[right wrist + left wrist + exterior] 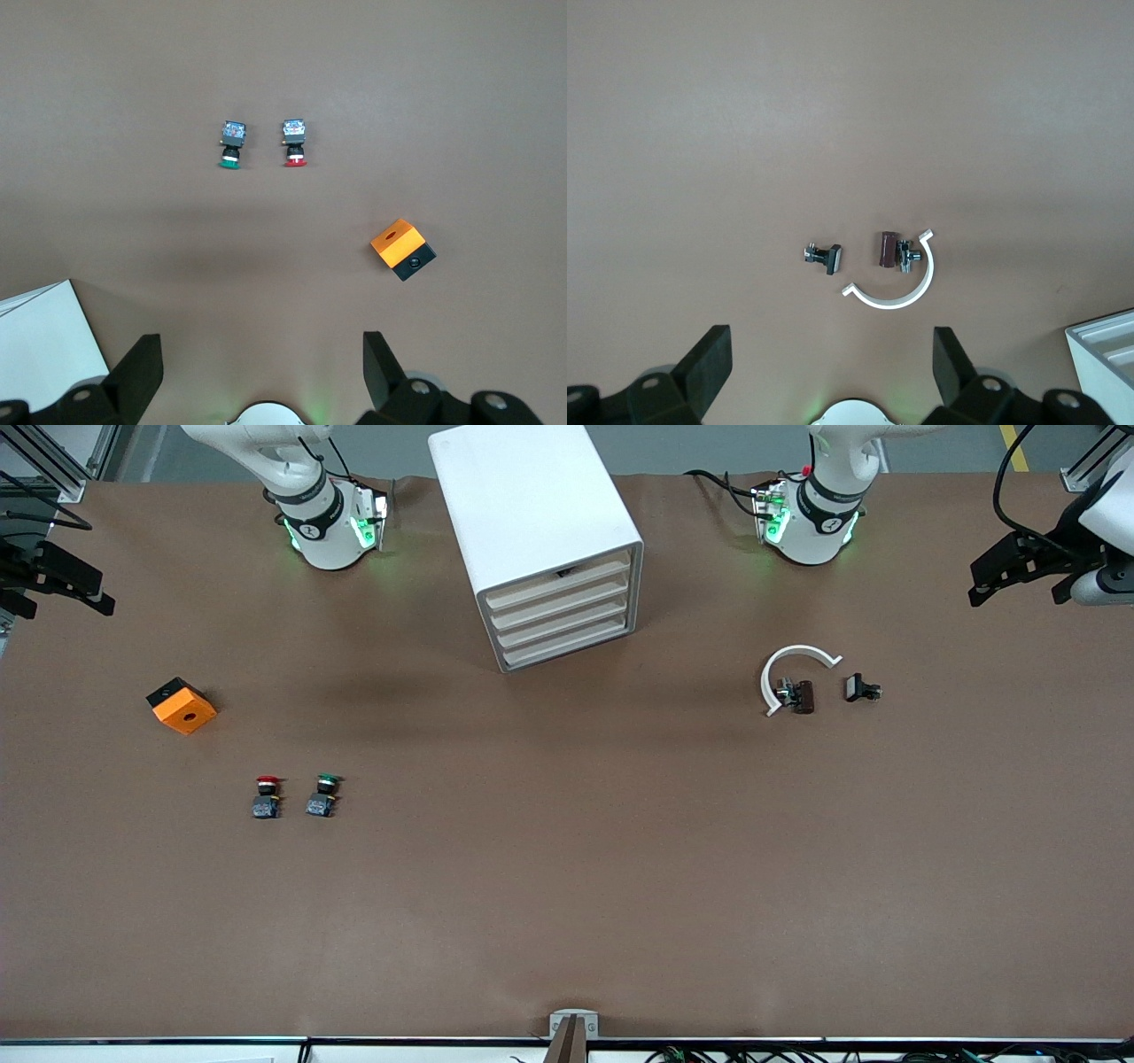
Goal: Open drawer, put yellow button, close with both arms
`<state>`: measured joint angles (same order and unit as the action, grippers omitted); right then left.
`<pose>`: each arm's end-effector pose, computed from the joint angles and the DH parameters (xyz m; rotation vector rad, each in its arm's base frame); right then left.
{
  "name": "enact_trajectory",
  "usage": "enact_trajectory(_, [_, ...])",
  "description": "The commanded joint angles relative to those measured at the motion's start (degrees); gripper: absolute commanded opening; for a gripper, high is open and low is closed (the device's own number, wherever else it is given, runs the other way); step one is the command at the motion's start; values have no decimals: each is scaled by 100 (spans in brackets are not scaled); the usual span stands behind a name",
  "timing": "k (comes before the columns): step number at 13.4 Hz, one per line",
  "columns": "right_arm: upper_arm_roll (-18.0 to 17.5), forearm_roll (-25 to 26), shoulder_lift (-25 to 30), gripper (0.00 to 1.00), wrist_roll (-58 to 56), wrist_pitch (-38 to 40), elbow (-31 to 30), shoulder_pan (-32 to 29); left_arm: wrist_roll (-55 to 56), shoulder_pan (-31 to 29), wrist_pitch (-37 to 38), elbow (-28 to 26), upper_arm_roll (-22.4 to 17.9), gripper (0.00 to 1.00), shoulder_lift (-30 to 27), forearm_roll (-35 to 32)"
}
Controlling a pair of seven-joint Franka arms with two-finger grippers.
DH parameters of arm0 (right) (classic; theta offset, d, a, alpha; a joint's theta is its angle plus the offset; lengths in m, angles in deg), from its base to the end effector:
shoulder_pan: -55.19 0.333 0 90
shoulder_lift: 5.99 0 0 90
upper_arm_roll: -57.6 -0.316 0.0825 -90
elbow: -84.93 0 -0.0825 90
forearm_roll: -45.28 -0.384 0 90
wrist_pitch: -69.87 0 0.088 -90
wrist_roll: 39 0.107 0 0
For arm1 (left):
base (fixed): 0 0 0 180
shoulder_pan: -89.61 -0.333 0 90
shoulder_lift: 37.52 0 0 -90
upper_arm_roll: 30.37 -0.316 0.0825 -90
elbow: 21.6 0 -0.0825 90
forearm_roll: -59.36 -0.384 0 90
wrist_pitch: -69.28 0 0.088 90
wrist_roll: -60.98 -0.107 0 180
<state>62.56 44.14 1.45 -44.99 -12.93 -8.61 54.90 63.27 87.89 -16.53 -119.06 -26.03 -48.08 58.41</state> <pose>0.4981 -0.0467 0.6533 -3.1038 -0.0247 0.0850 0.4877 -0.0243 0.6530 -3.1102 0.0051 0.0284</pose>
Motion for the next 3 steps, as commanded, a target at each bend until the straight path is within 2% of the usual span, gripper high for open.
enact_trajectory(1, [-13, -35, 64, 100, 63, 36, 12, -24, -17, 31, 72, 175, -12, 100, -52, 51])
enact_trajectory(3, [-4, -35, 64, 100, 63, 36, 20, -24, -27, 31, 143, 175, -12, 100, -52, 51])
